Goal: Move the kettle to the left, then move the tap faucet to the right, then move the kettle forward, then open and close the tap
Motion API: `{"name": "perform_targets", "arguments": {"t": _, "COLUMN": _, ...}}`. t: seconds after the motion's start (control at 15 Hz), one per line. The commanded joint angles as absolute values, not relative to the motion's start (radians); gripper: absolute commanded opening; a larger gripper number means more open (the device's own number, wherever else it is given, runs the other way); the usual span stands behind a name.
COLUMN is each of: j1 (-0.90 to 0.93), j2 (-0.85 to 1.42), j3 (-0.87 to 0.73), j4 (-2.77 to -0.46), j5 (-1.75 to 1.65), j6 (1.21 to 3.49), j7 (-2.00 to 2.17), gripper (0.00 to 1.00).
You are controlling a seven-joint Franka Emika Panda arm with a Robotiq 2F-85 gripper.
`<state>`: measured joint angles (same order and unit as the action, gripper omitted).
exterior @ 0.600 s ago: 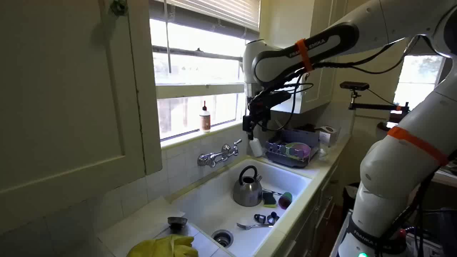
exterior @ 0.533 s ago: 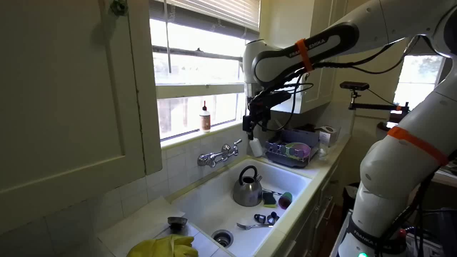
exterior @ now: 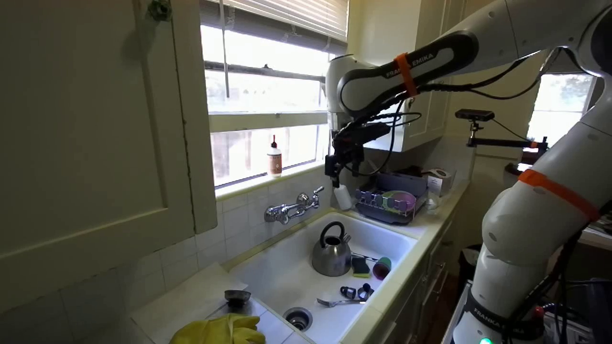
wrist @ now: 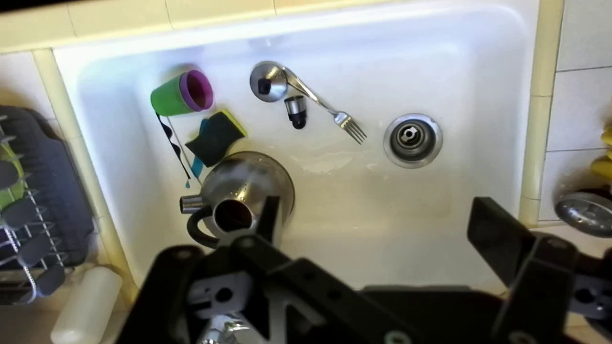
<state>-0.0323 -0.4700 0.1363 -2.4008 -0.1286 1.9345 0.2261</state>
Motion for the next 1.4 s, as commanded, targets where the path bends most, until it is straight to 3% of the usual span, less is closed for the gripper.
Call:
{"name": "perform_targets", "arguments": {"t": 0.0, "j1": -0.090, "j2": -0.354, "j3": 0.096, "j4": -2.378, "j5": -0.145, "j6": 1.977, "j7": 0.348, "gripper": 1.00}}
{"name": "perform_targets", "arguments": {"t": 0.67, "j1": -0.173, "j2": -0.025, "j3": -0.046, "j4": -2.319, "j5": -0.092, "j6": 2.328, "j7": 0.666, "gripper": 1.00}}
{"name": "perform_targets", "arguments": {"t": 1.33, "j1": -0.154, "j2": 0.131, "j3": -0.155, "j4": -2.237, "j5": -0.024, "j6": 2.368, "j7": 0.743, "gripper": 1.00}}
